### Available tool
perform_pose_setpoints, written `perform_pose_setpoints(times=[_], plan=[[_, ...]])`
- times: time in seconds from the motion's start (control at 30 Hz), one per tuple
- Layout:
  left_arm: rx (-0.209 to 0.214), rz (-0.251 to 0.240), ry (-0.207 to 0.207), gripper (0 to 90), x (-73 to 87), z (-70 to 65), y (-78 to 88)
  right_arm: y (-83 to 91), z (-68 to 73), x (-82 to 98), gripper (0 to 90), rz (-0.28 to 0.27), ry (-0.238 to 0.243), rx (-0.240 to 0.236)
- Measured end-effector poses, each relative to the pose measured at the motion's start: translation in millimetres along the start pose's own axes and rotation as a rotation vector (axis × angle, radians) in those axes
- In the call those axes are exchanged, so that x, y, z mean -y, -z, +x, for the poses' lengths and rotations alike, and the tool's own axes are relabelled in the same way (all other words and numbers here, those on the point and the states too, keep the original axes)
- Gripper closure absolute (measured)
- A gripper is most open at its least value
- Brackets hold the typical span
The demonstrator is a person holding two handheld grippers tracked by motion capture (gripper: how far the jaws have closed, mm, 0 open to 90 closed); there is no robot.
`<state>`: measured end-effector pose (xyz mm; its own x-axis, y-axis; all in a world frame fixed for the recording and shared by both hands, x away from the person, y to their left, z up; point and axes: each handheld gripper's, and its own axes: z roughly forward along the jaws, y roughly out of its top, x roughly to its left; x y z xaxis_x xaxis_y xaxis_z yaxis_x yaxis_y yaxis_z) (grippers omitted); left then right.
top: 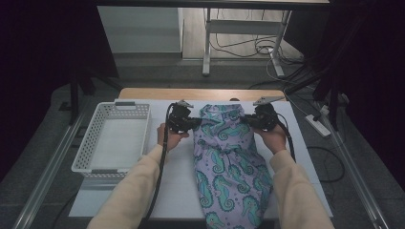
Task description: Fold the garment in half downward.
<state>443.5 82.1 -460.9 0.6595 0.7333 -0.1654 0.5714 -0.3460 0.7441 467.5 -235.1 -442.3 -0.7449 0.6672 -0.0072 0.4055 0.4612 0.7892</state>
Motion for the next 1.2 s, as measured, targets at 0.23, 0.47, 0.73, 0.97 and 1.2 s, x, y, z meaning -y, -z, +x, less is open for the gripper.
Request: perform_pose_setpoints(times=[0.23, 0.47, 0.73, 0.97, 1.2], plan=[[-0.032, -0.03, -0.003, 85.4, -14.0, 7.4, 17.4, 8.3, -1.8, -20.6, 81.0, -0.034, -0.007, 0.016], [-0.064, -0.068, -0.017, 85.4, -36.2, 11.4, 37.0, 23.2, -2.0, -49.9, 81.0, -0.087, 0.003, 0.03], [-0.071, -0.078, -0.014, 85.4, -39.9, 14.0, 42.2, 25.5, -1.6, -55.8, 81.0, -0.094, 0.002, 0.033], [-0.083, -0.077, -0.019, 85.5, -49.8, 19.6, 42.5, 25.0, -1.9, -59.7, 81.1, -0.106, -0.005, 0.044], [-0.129, -0.1, -0.043, 85.6, -87.1, 31.0, 55.6, 33.4, -4.5, -83.9, 81.2, -0.169, -0.016, 0.077]])
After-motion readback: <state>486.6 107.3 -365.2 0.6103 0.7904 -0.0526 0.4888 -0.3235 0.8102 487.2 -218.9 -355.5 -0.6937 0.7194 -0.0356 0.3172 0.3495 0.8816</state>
